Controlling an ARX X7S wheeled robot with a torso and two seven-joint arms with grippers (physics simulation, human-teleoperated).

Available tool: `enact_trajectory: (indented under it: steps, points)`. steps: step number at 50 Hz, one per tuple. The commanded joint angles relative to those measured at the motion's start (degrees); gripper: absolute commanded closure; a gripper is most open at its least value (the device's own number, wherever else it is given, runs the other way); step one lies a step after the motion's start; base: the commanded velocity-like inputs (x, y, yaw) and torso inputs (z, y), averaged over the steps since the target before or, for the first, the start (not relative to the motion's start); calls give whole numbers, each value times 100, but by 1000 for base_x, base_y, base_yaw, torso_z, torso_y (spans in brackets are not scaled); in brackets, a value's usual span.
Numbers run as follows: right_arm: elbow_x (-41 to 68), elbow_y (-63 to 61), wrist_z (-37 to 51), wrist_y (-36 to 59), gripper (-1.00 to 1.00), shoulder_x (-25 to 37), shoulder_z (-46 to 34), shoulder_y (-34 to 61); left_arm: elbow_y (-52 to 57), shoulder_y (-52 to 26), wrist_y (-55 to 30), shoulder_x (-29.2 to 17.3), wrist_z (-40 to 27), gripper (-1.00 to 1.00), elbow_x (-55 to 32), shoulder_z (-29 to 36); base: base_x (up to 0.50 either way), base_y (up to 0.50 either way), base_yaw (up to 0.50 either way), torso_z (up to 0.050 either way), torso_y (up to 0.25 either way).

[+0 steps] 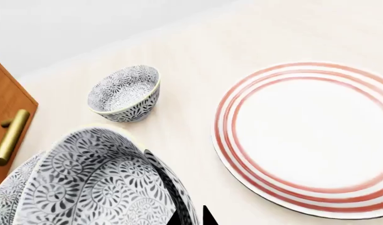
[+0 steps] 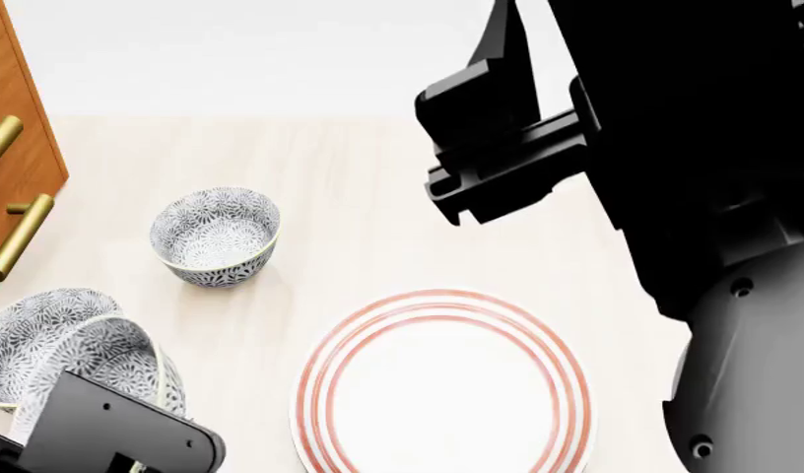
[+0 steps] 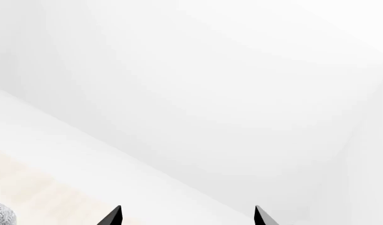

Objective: Put the bowl at the front on the plate.

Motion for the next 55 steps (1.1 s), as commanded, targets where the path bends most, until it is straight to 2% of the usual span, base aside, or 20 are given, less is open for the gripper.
enact_trajectory:
  steps: [1, 25, 55]
  points:
    - [64, -41, 68, -20, -100, 49, -13, -16, 232, -137, 119, -21, 49, 100, 150, -46, 0, 0, 0, 0, 0]
    - [-37, 0, -78, -36, -100, 52, -66, 68, 559, -665, 43, -47, 75, 100, 95, -121, 0, 0, 0, 0, 0]
    - [-100, -156, -146, -129, -100, 17, -118, 89, 446, -1805, -664, 431, 127, 100, -346, 191, 0, 0, 0, 0, 0]
